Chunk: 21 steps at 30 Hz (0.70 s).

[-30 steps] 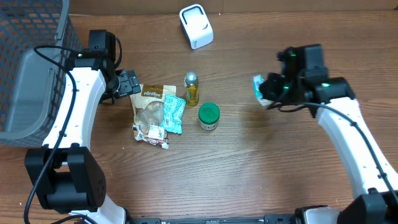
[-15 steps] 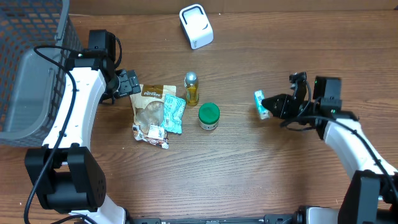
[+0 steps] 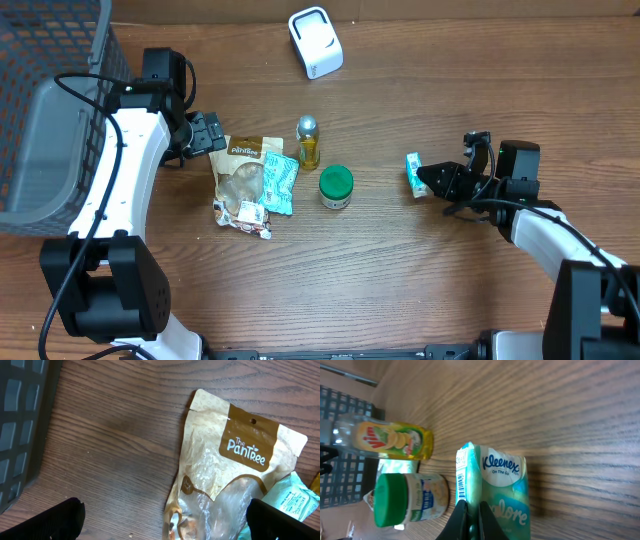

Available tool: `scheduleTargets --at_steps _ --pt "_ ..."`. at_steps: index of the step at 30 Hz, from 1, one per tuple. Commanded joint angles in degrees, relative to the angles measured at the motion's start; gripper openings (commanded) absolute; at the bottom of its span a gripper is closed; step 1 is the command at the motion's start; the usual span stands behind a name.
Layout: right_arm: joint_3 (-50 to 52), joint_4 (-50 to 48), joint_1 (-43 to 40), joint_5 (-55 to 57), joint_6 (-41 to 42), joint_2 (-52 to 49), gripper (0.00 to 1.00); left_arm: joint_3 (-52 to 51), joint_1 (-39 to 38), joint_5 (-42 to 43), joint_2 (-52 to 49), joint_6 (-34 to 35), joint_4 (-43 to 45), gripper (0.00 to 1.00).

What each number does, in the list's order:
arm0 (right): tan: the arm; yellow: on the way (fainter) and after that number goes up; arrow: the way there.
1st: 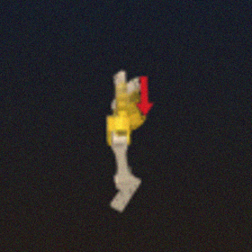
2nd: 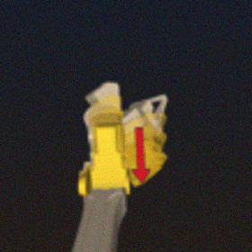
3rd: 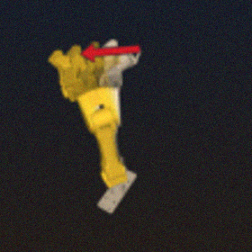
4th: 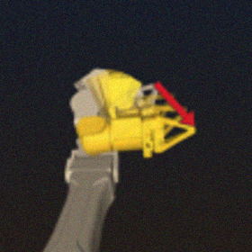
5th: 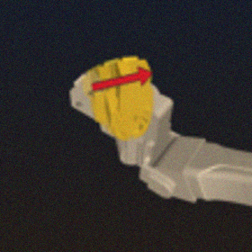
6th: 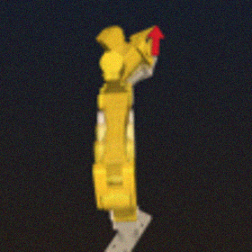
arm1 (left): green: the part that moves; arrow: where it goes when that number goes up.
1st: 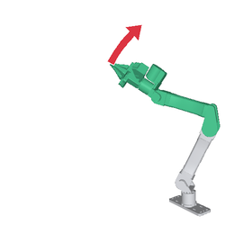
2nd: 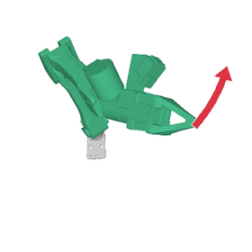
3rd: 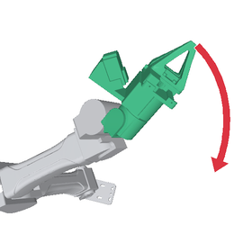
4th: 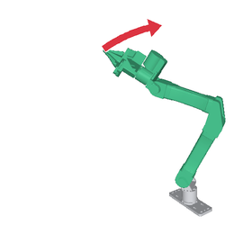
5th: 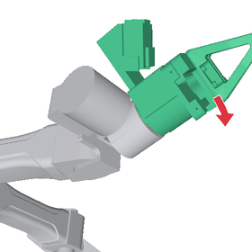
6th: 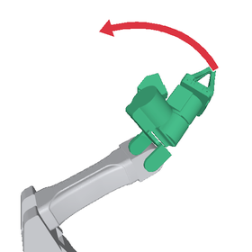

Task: Scan the item barcode
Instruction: 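Carry the tissue pack right and lower it onto the table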

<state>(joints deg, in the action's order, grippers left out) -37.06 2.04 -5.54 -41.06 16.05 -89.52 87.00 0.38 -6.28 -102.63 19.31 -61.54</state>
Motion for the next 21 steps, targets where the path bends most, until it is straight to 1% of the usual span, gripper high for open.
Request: scheduleTargets --at_steps 1,6,14,15,17,21 --pt "0.46 -1.05 0.04 0.48 0.72 -2.36 0.04 0.85 -0.02 -0.28 1.07 -0.04 0.09 1.0" --pt "0.46 -2.25 0.04 0.5 0.74 -4.83 0.04 0.85 -0.02 -0.26 1.07 -0.04 0.09 1.0" --pt "0.46 -2.05 0.04 1.4 0.72 -4.85 0.04 0.85 -0.02 -0.28 1.07 -0.04 0.26 1.0" --pt "0.46 -1.95 0.04 1.92 0.72 -4.85 0.06 0.85 -0.04 -0.28 1.07 -0.04 0.28 1.0" --pt "0.46 -1.9 0.04 2.49 0.7 -4.85 0.14 0.85 -0.02 -0.28 1.07 -0.04 0.26 1.0" --pt "0.28 -2.4 0.04 2.6 0.7 -4.83 0.24 0.85 -0.02 -0.28 1.07 -0.04 0.28 1.0"
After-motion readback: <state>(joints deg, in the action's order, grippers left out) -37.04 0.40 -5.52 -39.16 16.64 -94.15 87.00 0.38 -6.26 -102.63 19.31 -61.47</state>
